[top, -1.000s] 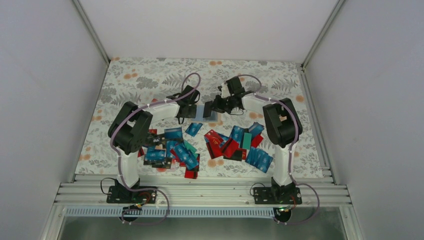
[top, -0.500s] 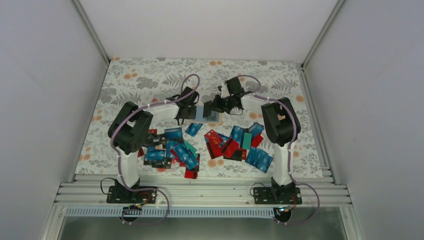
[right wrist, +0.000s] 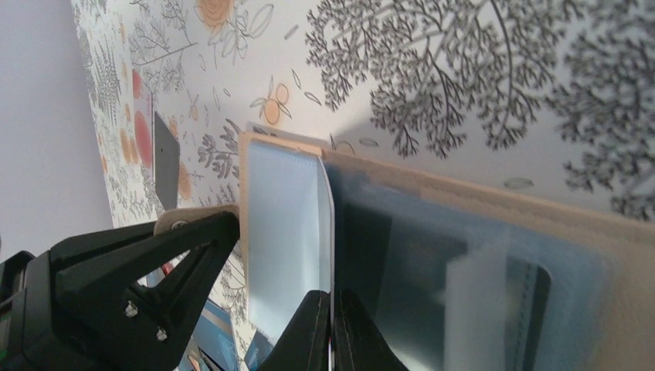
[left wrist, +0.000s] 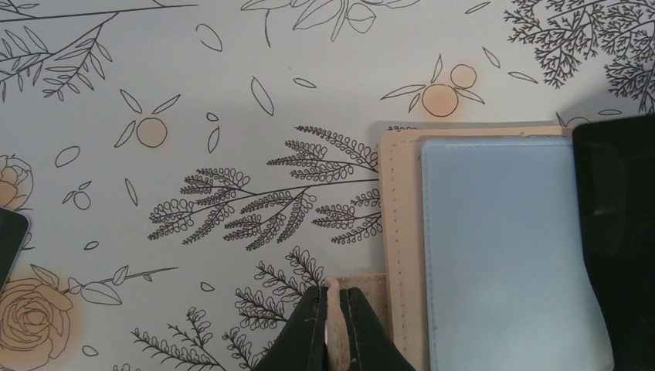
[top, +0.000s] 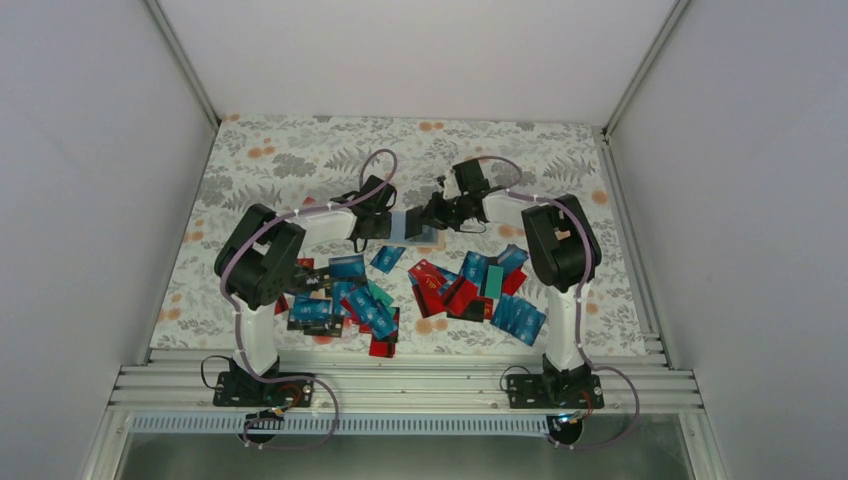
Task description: Put the credit cards into the card holder
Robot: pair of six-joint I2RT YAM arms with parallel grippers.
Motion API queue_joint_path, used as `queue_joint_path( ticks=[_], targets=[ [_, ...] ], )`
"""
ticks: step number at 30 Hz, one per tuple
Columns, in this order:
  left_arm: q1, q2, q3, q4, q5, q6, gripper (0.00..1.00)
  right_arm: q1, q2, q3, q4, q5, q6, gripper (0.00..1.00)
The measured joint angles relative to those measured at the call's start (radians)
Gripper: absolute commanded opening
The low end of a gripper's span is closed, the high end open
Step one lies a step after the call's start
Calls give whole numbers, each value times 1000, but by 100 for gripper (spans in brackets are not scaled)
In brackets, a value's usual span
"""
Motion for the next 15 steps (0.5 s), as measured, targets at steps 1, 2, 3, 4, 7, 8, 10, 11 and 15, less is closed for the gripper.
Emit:
queue_joint_path(
  ticks=[1, 2, 3, 4, 7, 8, 10, 11, 15],
  targets=[
    [0, 0, 0, 1, 0, -1, 2, 0, -5, -9, 2, -3, 2, 4],
    [0, 0, -1, 1, 0, -3, 2, -1, -11, -18, 2, -3, 5, 5],
    [0, 0, -1, 1, 0, -4, 2, -1, -21, -31, 2, -4, 5, 4],
    [0, -1, -2, 2, 0, -5, 2, -1, -32, -41, 0, -4, 4, 4],
    [0, -4, -8, 10, 2, -8, 2, -3, -59, -64, -25, -14, -3, 4],
    [1, -5, -11, 14, 3, -8, 2, -5, -63, -66, -32, -21, -8, 4],
    [3, -7, -14, 19, 7, -8, 2, -10, -64, -71, -42, -40, -18, 4],
    [4, -8, -14, 19, 10, -8, 2, -11, -64, -74, -47, -48, -20, 4],
    [5, -8, -15, 19, 13, -8, 2, -16, -64, -79, -75, -82, -38, 5]
  ],
)
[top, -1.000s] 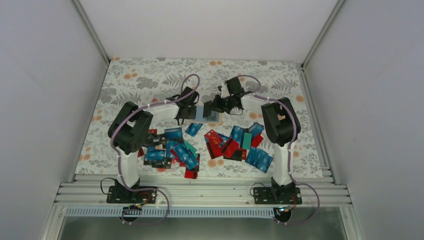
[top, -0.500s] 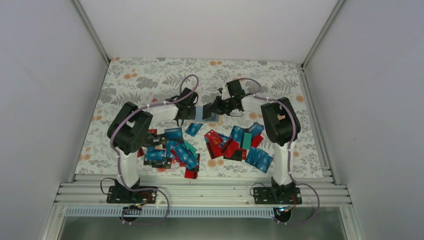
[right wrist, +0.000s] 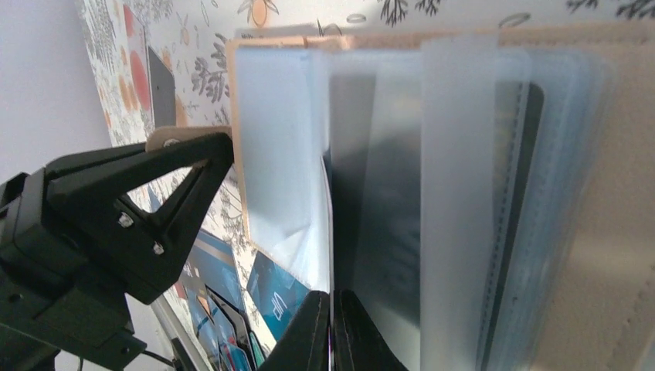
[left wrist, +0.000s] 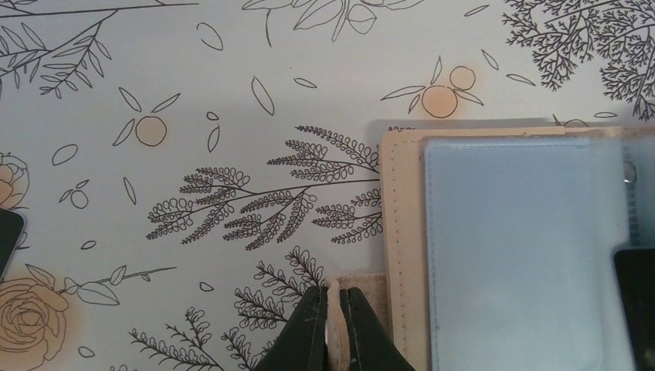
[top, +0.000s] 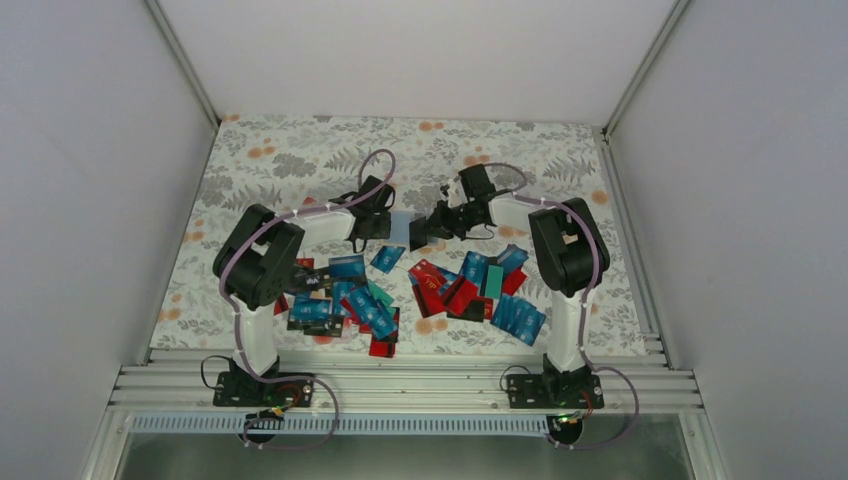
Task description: Put the credit cards into the card holder
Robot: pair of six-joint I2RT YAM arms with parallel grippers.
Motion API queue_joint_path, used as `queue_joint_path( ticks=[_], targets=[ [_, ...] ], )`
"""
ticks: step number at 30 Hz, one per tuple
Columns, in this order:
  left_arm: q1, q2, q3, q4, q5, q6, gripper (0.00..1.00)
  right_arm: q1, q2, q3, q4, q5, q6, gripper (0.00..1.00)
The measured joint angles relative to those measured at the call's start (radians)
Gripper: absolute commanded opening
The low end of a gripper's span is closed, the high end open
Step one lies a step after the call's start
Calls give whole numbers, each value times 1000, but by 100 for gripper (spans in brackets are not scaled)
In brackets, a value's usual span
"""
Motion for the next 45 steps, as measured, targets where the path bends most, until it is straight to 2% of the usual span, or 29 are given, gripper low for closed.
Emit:
queue_joint_path(
  ticks=[22, 35, 45],
  targets=[
    [0, -3, -12, 22, 15, 0, 2, -1, 71, 51, -38, -109, -29, 4],
    [0, -3, -12, 22, 18, 0, 2, -1, 108, 85, 40, -121, 9, 4],
    [5, -11, -28, 40, 44, -4, 2, -1, 108, 47, 155, -101, 84, 4]
  ],
)
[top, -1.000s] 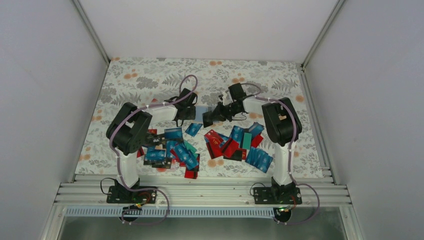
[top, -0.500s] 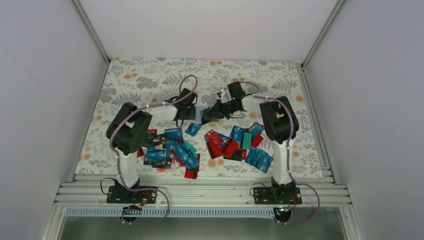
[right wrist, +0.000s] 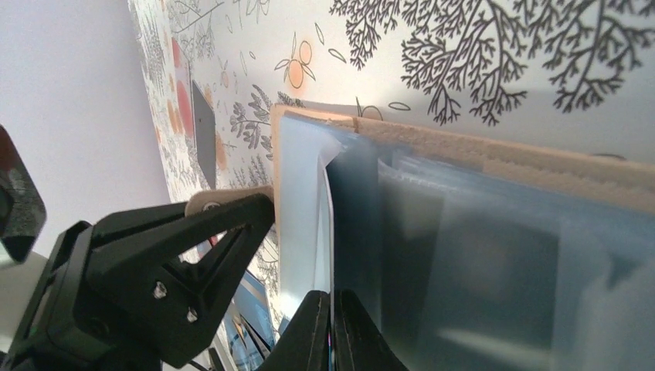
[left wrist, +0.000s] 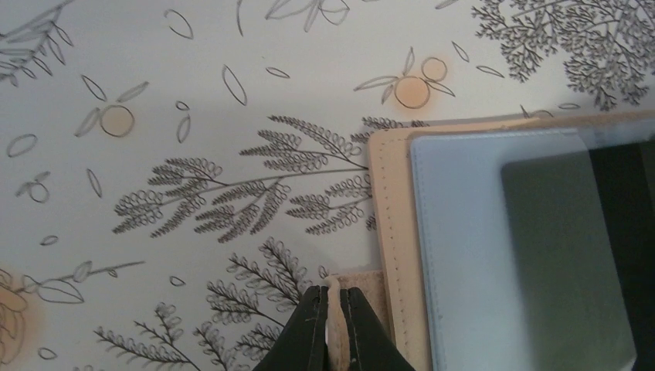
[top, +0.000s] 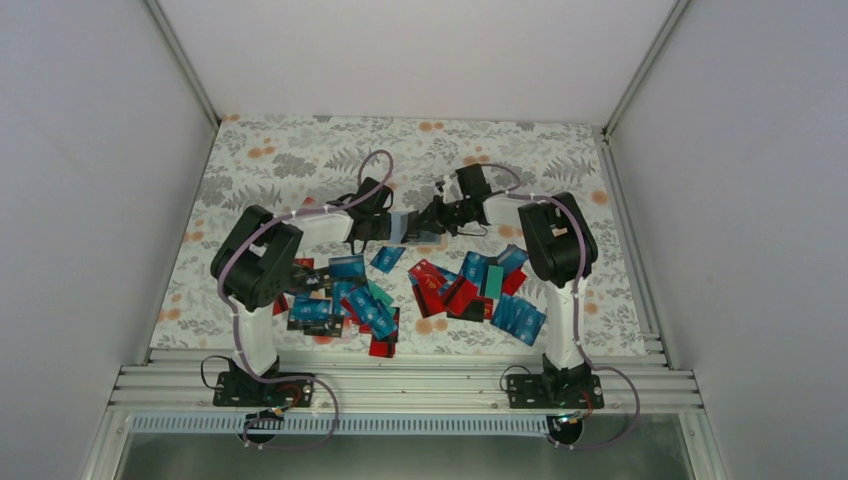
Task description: Put the credit cards into the card holder
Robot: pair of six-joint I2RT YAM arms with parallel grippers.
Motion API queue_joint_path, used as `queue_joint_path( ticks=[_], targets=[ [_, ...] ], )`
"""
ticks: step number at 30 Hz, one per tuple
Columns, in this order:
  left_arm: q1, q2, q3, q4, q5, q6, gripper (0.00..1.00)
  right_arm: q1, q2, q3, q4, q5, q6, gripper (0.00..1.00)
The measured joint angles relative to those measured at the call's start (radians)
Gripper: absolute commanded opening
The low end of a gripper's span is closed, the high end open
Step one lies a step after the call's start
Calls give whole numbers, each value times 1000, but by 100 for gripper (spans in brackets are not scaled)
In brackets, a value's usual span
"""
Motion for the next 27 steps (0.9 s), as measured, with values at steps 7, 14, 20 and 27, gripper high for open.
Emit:
queue_joint_path(
  ticks=[7, 14, 20, 27],
  targets=[
    [-1, -21, -32, 24, 50, -16, 2, 0, 1, -15, 42, 5, 51, 5],
    [-1, -26, -39, 28, 66, -18, 2, 4, 15, -16, 68, -4, 71, 4],
    [-1, -26, -39, 28, 66, -18, 2, 8, 45, 6, 69, -34, 58, 4],
    [-1, -26, -39, 28, 65, -11, 2, 8, 68, 28, 63, -61, 24, 4]
  ],
)
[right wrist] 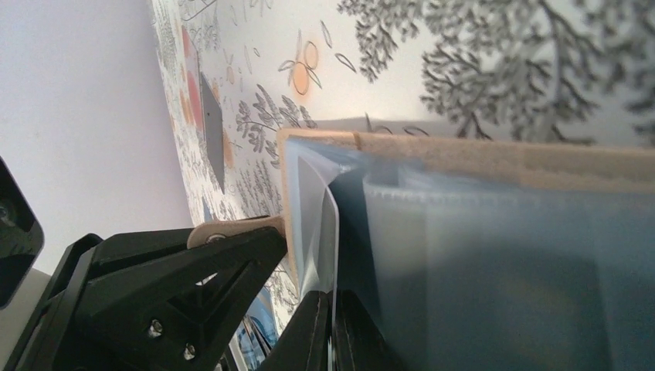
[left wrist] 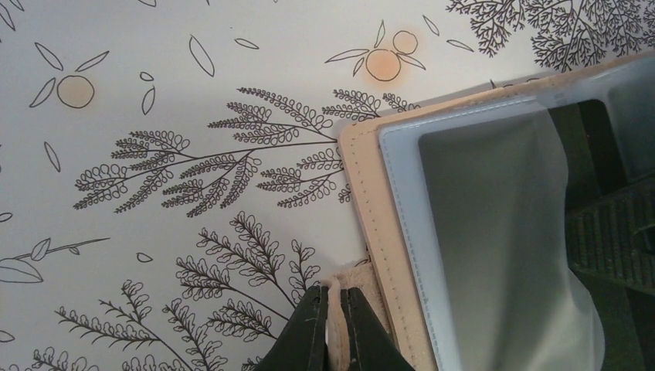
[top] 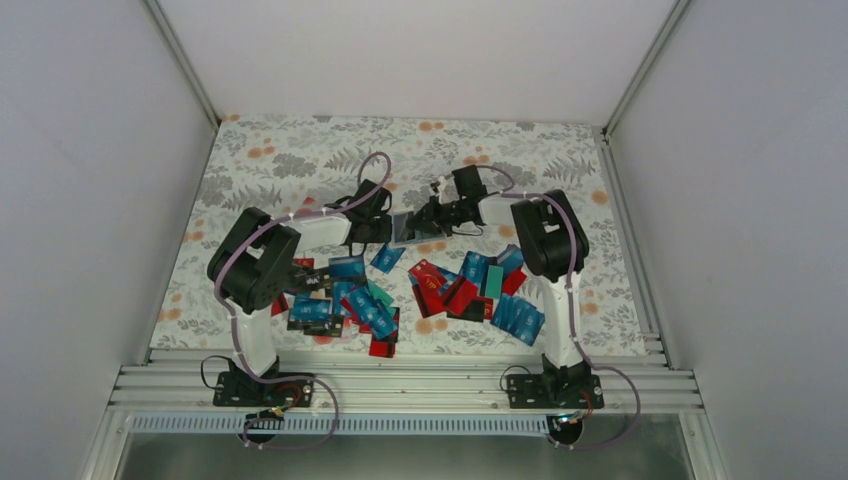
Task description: Put the credit cards into the card holder
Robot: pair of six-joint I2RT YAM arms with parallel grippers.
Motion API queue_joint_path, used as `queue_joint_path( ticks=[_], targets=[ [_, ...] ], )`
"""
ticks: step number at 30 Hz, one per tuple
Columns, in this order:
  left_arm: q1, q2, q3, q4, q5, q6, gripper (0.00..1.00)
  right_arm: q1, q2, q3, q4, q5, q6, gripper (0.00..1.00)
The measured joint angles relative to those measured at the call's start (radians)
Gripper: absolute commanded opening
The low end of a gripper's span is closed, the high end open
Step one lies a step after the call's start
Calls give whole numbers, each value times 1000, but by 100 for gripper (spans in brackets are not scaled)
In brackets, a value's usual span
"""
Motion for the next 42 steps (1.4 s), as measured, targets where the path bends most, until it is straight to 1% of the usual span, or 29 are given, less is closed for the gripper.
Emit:
queue_joint_path(
  ticks=[7, 16, 22, 27, 29, 35, 42],
  targets=[
    [0, 0, 0, 0, 0, 23, 2, 0, 51, 82, -58, -46, -71, 4],
    [0, 0, 6, -15, -3, 50, 2, -2, 89, 145, -122, -88, -155, 5],
    [0, 0, 12, -27, -4, 63, 2, 0, 96, 166, -176, -94, -221, 16],
    [0, 0, 18, -42, -5, 76, 3, 6, 94, 170, -193, -111, -245, 25],
    [0, 0, 21, -50, -6, 77, 2, 10, 89, 175, -209, -103, -253, 30],
    [-6, 2, 31, -71, -10, 82, 2, 26, 50, 192, -303, -23, -287, 43],
    [-7, 2, 41, -95, -11, 103, 2, 29, -8, 193, -386, 71, -318, 52]
  ],
)
